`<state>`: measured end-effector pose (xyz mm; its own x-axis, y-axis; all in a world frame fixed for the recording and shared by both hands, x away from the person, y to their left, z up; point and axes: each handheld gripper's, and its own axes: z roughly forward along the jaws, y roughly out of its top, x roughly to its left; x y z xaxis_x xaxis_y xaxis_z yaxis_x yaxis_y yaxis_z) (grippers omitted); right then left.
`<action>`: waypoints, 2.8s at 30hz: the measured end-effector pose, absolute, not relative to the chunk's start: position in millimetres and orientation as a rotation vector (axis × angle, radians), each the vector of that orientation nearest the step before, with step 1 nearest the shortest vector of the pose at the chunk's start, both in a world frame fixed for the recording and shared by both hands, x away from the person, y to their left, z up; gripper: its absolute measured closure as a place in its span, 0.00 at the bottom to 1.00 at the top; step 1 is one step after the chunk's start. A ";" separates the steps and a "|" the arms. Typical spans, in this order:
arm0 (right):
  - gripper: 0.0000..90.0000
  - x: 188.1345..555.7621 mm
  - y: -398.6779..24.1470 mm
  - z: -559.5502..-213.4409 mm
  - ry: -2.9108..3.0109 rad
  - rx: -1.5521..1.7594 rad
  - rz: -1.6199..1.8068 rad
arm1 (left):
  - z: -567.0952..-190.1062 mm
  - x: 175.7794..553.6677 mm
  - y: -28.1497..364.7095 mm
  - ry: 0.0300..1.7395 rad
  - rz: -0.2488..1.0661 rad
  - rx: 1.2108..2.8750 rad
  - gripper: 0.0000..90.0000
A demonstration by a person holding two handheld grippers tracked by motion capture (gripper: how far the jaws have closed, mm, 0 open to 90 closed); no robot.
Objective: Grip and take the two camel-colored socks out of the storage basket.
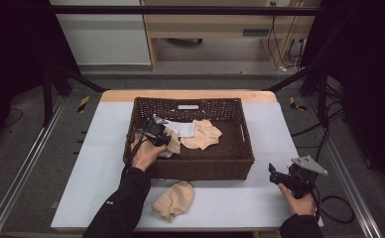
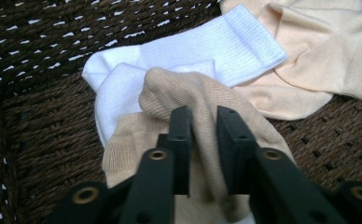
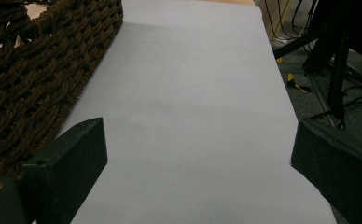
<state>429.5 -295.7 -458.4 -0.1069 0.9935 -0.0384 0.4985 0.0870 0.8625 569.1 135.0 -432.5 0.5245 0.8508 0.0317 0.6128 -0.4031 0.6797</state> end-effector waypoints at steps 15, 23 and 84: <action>0.04 429.0 -297.4 -457.6 1.679 1.496 0.938 | -410.3 559.8 153.6 1.084 0.499 1.887 0.94; 0.04 428.9 -298.3 -457.2 1.669 1.490 0.937 | -383.6 547.8 157.4 0.983 0.563 1.710 0.94; 0.04 425.4 -299.6 -455.0 1.656 1.489 0.941 | -358.7 377.6 162.7 0.542 0.407 1.707 0.94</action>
